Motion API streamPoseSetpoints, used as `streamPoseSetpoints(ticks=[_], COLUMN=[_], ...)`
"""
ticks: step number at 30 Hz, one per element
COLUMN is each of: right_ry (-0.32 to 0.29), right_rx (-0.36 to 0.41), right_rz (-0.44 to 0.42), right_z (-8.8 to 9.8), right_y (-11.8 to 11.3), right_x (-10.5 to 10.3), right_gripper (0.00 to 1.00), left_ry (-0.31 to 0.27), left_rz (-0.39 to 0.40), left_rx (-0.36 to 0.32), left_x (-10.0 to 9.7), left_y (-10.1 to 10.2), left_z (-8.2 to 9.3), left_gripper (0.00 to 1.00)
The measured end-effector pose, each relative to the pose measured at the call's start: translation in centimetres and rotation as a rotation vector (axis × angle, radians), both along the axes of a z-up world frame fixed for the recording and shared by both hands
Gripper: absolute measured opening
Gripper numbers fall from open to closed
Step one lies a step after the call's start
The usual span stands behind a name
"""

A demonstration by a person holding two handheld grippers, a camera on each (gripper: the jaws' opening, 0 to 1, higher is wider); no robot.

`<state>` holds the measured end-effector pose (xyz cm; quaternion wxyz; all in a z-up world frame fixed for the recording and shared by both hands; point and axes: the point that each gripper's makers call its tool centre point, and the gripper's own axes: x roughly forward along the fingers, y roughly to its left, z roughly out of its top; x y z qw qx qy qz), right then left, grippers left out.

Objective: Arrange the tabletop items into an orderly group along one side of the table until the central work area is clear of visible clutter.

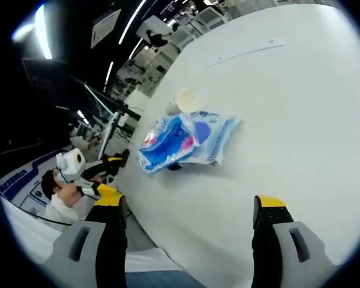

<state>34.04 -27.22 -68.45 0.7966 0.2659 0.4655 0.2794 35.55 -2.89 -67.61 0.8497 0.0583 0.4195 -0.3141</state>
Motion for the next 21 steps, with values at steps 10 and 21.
streamPoseSetpoints(ticks=[10,21], right_ry=[0.0,-0.012], right_rx=[0.011,0.041], right_rz=[0.017,-0.016], right_z=[0.25,0.92], right_y=[0.75,0.63], right_x=[-0.55,-0.37], right_gripper=[0.84,0.85], left_ry=[0.0,-0.003], left_rz=[0.028,0.054], left_rx=[-0.022,-0.031], left_x=[0.04,0.07], left_y=[0.21,0.53], left_z=[0.26,0.62], left_gripper=[0.93,0.94])
